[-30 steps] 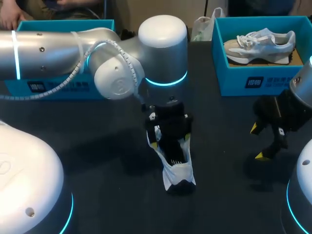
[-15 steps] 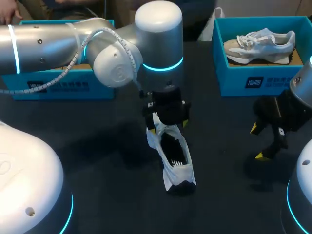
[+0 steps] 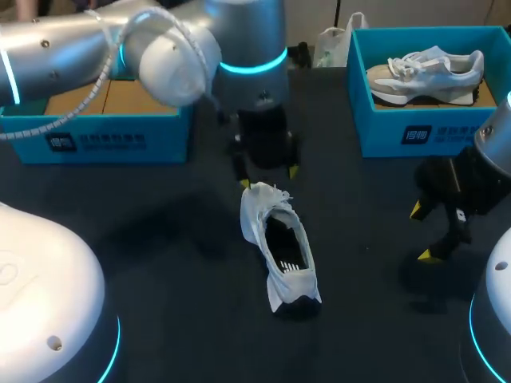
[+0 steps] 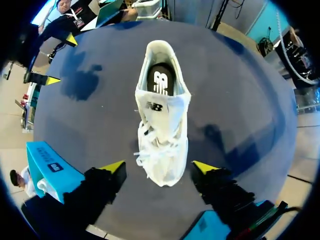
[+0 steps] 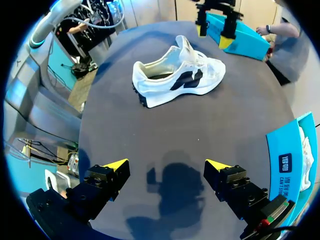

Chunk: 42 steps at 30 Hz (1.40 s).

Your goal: Take the shoe out of the shoebox, open the shoe tongue, remove and reinsert the insole, then place the shoe into the shoebox

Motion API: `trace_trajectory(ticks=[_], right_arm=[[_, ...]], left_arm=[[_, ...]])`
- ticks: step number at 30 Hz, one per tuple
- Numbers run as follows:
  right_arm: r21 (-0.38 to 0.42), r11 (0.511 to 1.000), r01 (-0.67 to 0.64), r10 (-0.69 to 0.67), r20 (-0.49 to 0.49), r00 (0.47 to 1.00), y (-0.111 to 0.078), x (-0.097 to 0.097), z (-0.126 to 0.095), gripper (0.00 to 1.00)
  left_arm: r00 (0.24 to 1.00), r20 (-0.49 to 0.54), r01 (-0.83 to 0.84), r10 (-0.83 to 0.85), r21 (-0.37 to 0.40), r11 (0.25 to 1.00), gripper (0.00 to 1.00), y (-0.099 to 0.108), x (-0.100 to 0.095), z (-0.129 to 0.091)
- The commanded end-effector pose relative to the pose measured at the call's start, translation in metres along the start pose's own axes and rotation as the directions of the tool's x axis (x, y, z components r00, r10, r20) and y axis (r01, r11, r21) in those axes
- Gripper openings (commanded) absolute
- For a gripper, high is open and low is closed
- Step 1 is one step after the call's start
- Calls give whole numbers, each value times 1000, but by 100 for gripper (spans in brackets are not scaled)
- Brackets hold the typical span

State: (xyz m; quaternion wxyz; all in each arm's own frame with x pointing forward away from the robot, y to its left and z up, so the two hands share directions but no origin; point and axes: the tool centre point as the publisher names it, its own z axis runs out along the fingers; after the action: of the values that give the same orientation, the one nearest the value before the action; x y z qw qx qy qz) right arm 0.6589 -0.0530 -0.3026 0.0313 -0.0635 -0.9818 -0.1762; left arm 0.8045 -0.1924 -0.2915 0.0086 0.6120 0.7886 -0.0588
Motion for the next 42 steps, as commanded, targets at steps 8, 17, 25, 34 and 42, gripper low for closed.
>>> trace_trajectory(ticks=[8, 17, 25, 34, 42], right_arm=[[3, 1000, -1, 1, 2, 1000, 0, 1, 1, 100], [3, 1000, -1, 1, 2, 1000, 0, 1, 1, 100], [3, 1000, -1, 1, 2, 1000, 0, 1, 1, 100], [3, 1000, -1, 1, 2, 1000, 0, 1, 1, 100], [3, 1000, -1, 1, 2, 1000, 0, 1, 1, 100]], left_arm=[[1000, -11, -24, 24, 26, 999, 44, 1, -8, -7], [999, -32, -35, 36, 42, 999, 42, -29, -10, 7], [997, -49, -59, 64, 94, 994, 34, -67, -8, 29], [997, -62, -49, 54, 71, 996, 37, -87, 3, 42], [998, -35, -47, 49, 55, 997, 37, -85, 6, 33]])
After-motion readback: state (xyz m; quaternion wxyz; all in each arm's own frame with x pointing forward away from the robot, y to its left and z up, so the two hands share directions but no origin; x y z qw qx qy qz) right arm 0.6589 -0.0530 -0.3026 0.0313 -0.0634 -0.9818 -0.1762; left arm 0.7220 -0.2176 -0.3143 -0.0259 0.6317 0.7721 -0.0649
